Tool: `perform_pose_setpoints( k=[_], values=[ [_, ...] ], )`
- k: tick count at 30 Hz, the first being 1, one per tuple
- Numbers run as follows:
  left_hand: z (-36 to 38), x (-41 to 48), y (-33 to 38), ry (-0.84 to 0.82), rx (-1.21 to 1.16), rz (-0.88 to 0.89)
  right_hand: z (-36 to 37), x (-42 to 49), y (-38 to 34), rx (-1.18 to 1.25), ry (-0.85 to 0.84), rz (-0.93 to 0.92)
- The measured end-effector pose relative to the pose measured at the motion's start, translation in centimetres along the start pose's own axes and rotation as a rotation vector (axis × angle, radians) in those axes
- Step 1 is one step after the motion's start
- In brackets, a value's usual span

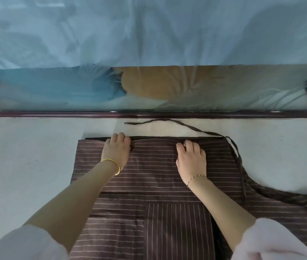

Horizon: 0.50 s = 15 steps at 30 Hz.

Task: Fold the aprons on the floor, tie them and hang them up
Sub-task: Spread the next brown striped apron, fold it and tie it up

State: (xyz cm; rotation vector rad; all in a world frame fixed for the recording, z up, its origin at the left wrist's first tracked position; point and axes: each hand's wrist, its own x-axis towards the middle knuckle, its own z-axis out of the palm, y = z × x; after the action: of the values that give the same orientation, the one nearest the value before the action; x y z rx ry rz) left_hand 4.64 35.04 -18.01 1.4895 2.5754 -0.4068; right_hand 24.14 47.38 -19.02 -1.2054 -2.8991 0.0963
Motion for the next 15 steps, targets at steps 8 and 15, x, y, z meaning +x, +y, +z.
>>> perform_pose_setpoints(
  k=[8,15],
  values=[
    [1.3,-4.7,-0.6,-0.002,0.005,-0.080,0.3,-4.7,-1.5,0.036,-0.036,-0.033],
    [0.5,-3.4,-1.8,0.008,0.020,0.037,-0.2,-2.8,-1.2,0.012,-0.150,0.003]
  ],
)
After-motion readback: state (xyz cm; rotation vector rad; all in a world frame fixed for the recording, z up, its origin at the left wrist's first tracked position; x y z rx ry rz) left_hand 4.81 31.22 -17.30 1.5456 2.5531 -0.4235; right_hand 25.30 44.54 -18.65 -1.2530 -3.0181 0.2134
